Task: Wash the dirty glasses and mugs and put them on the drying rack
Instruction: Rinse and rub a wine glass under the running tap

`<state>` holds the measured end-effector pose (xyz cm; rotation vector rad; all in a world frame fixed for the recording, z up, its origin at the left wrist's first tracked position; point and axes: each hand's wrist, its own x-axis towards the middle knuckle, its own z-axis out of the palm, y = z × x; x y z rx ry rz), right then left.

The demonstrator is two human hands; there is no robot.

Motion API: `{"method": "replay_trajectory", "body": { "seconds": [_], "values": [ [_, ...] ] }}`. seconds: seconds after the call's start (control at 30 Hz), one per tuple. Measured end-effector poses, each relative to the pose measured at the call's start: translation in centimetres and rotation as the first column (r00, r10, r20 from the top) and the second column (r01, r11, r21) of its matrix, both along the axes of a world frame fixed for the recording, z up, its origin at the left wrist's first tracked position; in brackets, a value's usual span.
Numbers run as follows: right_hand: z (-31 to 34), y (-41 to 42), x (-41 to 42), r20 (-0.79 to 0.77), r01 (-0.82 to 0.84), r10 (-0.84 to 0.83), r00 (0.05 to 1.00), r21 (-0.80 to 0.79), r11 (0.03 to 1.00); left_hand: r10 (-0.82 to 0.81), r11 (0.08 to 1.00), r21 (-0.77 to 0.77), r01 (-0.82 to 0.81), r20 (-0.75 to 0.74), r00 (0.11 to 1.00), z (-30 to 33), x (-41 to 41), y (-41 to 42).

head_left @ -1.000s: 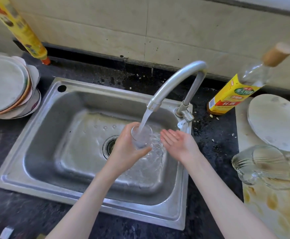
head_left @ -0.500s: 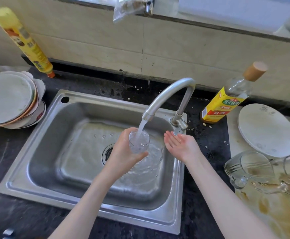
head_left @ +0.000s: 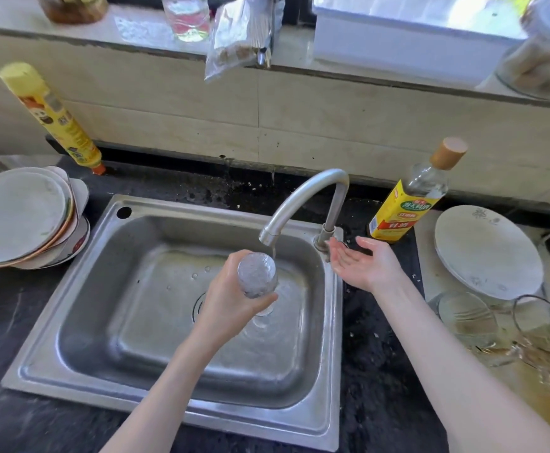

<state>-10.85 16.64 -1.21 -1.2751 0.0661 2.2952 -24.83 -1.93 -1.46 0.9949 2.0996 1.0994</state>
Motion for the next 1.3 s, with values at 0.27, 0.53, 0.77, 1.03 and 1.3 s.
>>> {"method": "replay_trajectory", "body": {
  "seconds": [0.27, 0.53, 0.77, 1.03, 1.3],
  "values": [
    [0.1, 0.2, 0.2, -0.06, 0.052, -0.052, 0.997, 0.004, 0.999, 0.036, 0.999, 0.021, -0.037, 0.016, 0.999, 0.8, -1.1, -1.7],
    [-1.2, -5.6, -0.4, 0.166, -0.366, 0.341, 0.925, 0.153, 0.918, 0.221, 0.974, 0.015, -0.228, 0.186, 0.957, 1.0, -1.7, -2.6],
    [-2.5, -13.3, -3.2, 0.132, -0.645, 0.636, 0.76, 0.038, 0.763, 0.362, 0.917, -0.051, -0.395, 0.519, 0.774, -0.3, -0.6, -2.5],
    [-1.4, -11.8, -4.7, 0.352, -0.534, 0.422, 0.835, 0.338, 0.775, 0.194, 0.976, -0.173, -0.135, 0.389, 0.901, -1.9, -0.3, -3.9],
    [-1.0, -12.0, -4.3, 0.729, -0.769, 0.249, 0.637, 0.581, 0.265, -0.096, 0.952, -0.291, 0.096, 0.017, 0.995, -2.2, -0.4, -3.6]
  ]
}}
